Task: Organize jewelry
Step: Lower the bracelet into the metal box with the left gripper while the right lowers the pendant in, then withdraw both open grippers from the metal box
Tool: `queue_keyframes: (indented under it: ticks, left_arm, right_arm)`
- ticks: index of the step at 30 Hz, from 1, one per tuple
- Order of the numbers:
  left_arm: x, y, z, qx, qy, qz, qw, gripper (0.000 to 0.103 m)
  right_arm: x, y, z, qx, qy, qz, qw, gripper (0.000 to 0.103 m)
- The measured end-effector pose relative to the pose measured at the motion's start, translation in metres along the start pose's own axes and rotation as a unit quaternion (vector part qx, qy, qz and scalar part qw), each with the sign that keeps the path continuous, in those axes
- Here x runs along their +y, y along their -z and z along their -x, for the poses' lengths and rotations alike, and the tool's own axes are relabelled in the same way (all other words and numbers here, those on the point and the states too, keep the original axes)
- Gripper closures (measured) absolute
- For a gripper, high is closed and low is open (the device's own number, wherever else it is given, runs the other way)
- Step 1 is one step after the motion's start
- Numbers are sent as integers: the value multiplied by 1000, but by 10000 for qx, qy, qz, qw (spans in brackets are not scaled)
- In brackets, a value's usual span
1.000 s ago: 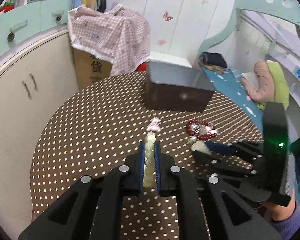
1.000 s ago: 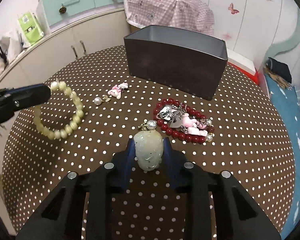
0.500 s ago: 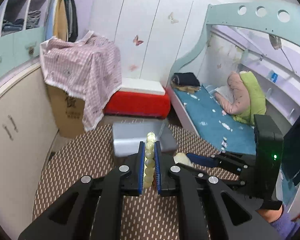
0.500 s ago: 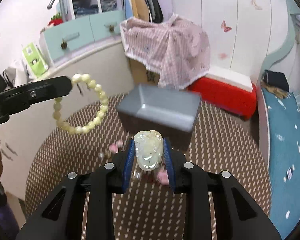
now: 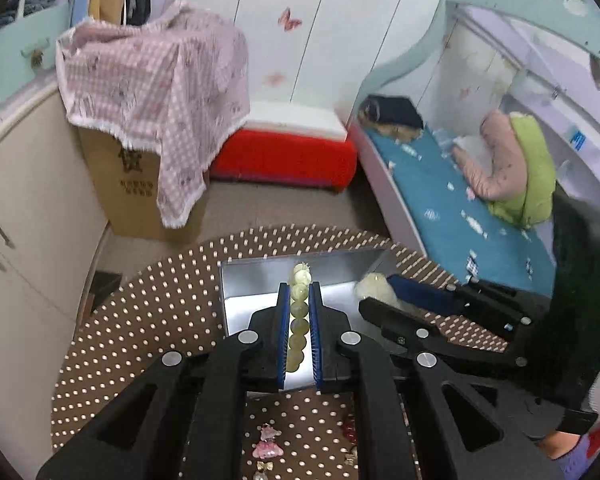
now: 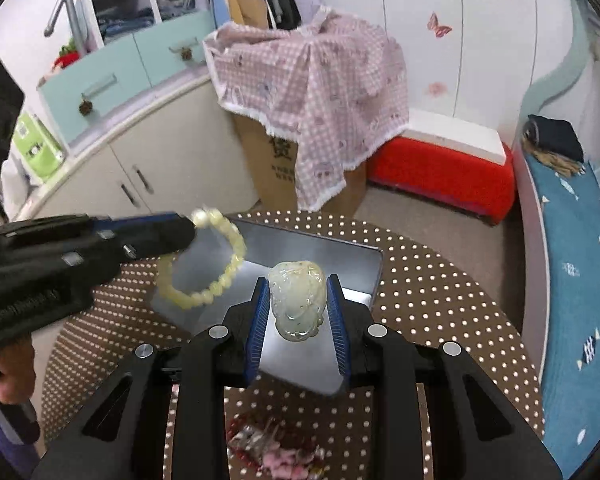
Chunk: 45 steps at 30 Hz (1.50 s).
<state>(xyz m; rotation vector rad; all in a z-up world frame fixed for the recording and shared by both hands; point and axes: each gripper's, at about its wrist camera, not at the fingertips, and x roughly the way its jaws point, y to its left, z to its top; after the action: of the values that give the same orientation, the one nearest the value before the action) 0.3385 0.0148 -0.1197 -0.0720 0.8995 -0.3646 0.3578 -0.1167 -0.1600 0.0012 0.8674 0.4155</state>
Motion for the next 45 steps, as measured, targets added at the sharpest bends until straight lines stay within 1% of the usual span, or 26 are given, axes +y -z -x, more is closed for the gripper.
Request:
queue_keyframes:
  ticks: [3, 7, 15, 16, 17, 18, 20, 23, 28, 29, 30, 31, 33, 34, 35, 36, 37, 38, 40, 43, 45]
  left_arm:
    - [5, 7, -16, 162, 3, 9, 9999, 95]
    - [3, 11, -23, 272, -37, -58, 9996, 95]
    - [3, 14, -25, 292, -107, -22, 9995, 94]
    - [4, 15, -24, 295, -95, -21, 9995, 92]
    - [3, 15, -24, 301, -108, -8, 9995, 86]
    - [3, 16, -23, 302, -122, 4, 9995, 83]
    - [3, 17, -20, 275, -170, 20, 9995, 74]
    - [4, 18, -15, 219, -199, 59, 9995, 66]
    - [4, 21, -1, 129, -177, 128, 9997, 62]
    - [3, 22, 3, 95, -192, 132, 9997, 58]
    - [2, 23, 7, 51, -197, 138, 9997, 56]
    - [1, 23, 14, -38, -186, 143, 9997, 52]
    - [-2, 26, 30, -203, -241, 132, 9994, 45]
    - [-3, 27, 37, -289, -287, 126, 9991, 39]
    - [-4, 29, 46, -414, -334, 112, 9985, 35]
    - [-6, 32, 55, -532, -372, 91, 9978, 33]
    - [-8, 36, 66, -660, -435, 66, 9968, 30]
    - [-10, 40, 76, -776, -505, 59, 9957, 25]
    - [-12, 49, 96, -1038, -616, 43, 9927, 22]
    - [-18, 64, 122, -1305, -696, 47, 9890, 21]
    - [-21, 75, 137, -1464, -745, 58, 9864, 21]
  right_arm:
    - [3, 1, -12, 114, 27, 80, 9999, 74]
    - [9, -1, -21, 198, 38, 164, 9997, 74]
    - [15, -1, -30, 347, 68, 295, 9989, 74]
    - [15, -1, -31, 362, 82, 310, 9988, 74]
    - [16, -1, -31, 374, 109, 335, 9987, 74]
    - [17, -2, -31, 399, 122, 333, 9986, 74]
    - [17, -3, -32, 460, 126, 338, 9983, 74]
    - [17, -3, -33, 504, 168, 339, 9980, 74]
    - [16, -5, -28, 541, 192, 243, 9981, 73]
    - [15, -5, -25, 510, 242, 227, 9981, 72]
    - [15, -5, -21, 473, 254, 199, 9984, 70]
    - [13, -4, -17, 425, 262, 173, 9986, 63]
    - [12, -3, 0, 200, 355, 121, 9991, 57]
    - [13, -2, 10, 88, 366, 129, 9992, 56]
    - [15, -1, 25, -60, 377, 133, 9992, 56]
    - [16, 0, 35, -169, 412, 140, 9989, 54]
    - [16, 2, 46, -292, 457, 148, 9984, 50]
    - [18, 5, 59, -445, 515, 158, 9976, 48]
    - [22, 12, 88, -758, 606, 179, 9951, 43]
    - [27, 25, 124, -1121, 724, 176, 9909, 38]
    - [31, 35, 146, -1336, 820, 173, 9875, 36]
